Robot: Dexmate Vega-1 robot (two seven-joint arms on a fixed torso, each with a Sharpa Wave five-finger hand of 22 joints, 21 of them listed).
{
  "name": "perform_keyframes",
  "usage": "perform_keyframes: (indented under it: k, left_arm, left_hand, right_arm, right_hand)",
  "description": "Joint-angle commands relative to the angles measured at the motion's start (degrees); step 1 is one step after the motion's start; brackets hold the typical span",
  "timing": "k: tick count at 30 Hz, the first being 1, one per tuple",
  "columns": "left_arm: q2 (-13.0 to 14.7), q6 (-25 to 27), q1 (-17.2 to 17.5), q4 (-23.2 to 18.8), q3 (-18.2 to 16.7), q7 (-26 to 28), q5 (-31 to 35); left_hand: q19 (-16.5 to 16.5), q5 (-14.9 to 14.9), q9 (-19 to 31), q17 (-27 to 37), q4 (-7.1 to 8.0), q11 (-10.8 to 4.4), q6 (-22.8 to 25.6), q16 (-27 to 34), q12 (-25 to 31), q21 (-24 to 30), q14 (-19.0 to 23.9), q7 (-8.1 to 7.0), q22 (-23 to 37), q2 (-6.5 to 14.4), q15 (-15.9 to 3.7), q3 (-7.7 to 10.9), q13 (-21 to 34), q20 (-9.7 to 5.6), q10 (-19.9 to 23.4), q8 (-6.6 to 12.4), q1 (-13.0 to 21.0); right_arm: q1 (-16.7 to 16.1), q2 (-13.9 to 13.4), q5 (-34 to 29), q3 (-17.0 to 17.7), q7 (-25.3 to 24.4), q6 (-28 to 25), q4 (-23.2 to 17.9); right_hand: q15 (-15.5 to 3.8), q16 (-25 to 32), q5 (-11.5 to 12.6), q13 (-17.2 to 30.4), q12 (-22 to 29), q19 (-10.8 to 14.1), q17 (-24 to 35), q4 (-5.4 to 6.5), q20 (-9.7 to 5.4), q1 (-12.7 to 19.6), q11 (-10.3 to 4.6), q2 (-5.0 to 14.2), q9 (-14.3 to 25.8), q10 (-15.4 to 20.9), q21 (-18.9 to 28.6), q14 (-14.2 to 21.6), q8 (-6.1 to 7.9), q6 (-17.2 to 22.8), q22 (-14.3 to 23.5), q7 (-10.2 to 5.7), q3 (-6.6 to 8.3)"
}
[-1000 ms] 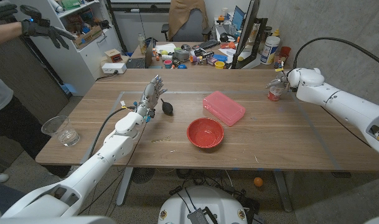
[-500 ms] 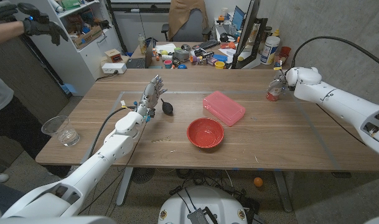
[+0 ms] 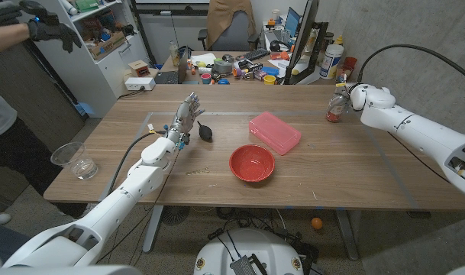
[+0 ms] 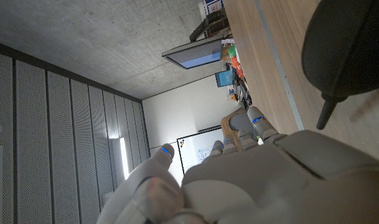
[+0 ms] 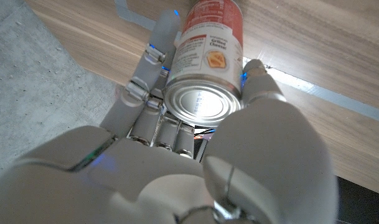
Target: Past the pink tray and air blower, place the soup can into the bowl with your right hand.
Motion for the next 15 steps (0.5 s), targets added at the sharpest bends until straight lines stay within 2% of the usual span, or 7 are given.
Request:
perform_keyframes:
  k: [1,11,15]
  left_arm:
    - [-0.2,-0.4,-0.1,0.6,-0.2,-0.3,-0.3]
    - [-0.5,-0.7,-0.6,1.4,-0.1,-0.9,-0.3]
    - [-0.7,-0.9,-0.9,1.7,0.0,-1.1,-0.3]
  left_hand:
    - [-4.9,0.1,0.2,0.1,-0.11,0.36,-2.1,-0.1,-0.1,-0.3,-3.1,-0.20,0.2,4.7,0.01,0.47,0.3,0.09,-4.1,-0.07,-0.6]
    - [-4.9,0.1,0.2,0.1,-0.11,0.35,-2.1,-0.1,-0.1,-0.4,-3.1,-0.23,0.2,4.7,-0.04,0.52,0.3,0.03,-4.1,-0.06,-0.7]
    - [-4.9,0.1,0.2,0.2,-0.11,0.29,-2.1,-0.1,-0.1,-0.4,-3.2,-0.24,0.2,4.7,-0.01,0.53,0.3,0.00,-4.1,-0.06,-0.7]
  right_arm:
    - [-0.1,-0.3,0.0,0.5,-1.0,0.1,-1.2]
    - [0.2,-1.1,-0.6,1.2,-0.6,0.0,-3.3]
    - [-0.1,-2.1,-0.9,1.9,-0.5,-0.1,-5.5]
  right_hand:
    - [-12.23,0.0,-0.2,4.4,2.8,0.4,0.5,0.36,-0.19,21.9,-0.86,20.59,0.8,1.7,0.8,16.8,0.70,0.5,0.3,-0.07,0.25]
    - [-12.21,-0.2,-0.5,5.1,2.9,0.3,0.9,0.50,-0.25,23.0,-0.66,20.72,1.6,1.3,1.4,16.8,1.26,0.4,0.5,0.06,0.36]
    - [-12.19,-0.3,-0.6,5.3,3.0,0.2,1.0,0.58,-0.22,23.3,-0.85,20.67,1.8,1.2,1.6,16.7,1.46,0.4,0.5,-0.02,0.36]
